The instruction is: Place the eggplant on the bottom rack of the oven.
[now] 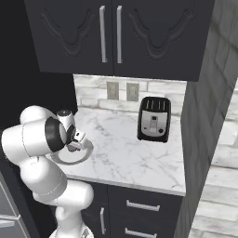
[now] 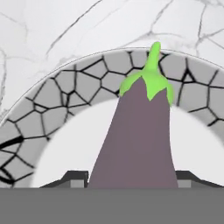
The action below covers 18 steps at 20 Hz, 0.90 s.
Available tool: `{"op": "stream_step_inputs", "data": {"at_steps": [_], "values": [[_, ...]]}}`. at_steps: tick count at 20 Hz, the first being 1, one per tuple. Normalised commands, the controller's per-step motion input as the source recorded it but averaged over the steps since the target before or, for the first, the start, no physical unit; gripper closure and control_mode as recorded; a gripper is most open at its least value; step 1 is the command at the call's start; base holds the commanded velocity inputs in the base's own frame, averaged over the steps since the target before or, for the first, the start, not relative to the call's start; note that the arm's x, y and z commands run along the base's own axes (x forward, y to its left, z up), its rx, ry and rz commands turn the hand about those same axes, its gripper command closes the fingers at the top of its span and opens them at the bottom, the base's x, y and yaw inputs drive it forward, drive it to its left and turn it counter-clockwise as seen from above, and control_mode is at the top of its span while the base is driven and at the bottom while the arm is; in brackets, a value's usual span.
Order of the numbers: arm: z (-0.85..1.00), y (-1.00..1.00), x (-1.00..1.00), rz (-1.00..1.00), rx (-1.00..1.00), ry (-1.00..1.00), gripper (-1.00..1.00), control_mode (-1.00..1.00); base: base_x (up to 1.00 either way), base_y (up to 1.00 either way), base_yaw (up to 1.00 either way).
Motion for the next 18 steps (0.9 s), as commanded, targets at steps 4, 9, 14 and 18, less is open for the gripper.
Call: {"op": "stream_step_inputs", "data": {"at_steps": [4, 9, 14, 18], "values": [[0.16, -0.5, -0.13, -0.02, 0.0, -0.05, 1.0, -1.0, 0.0, 0.0, 0.0], [0.86, -0.46, -0.58, 0.01, -0.01, -0.12, 1.0, -1.0, 0.0, 0.0, 0.0], [0.99, -0.38, -0.85, 0.08, -0.02, -0.07, 1.0, -1.0, 0.0, 0.0, 0.0], [1.0, -0.31, -0.94, 0.08, -0.01, -0.03, 1.0, -1.0, 0.0, 0.0, 0.0]]}}
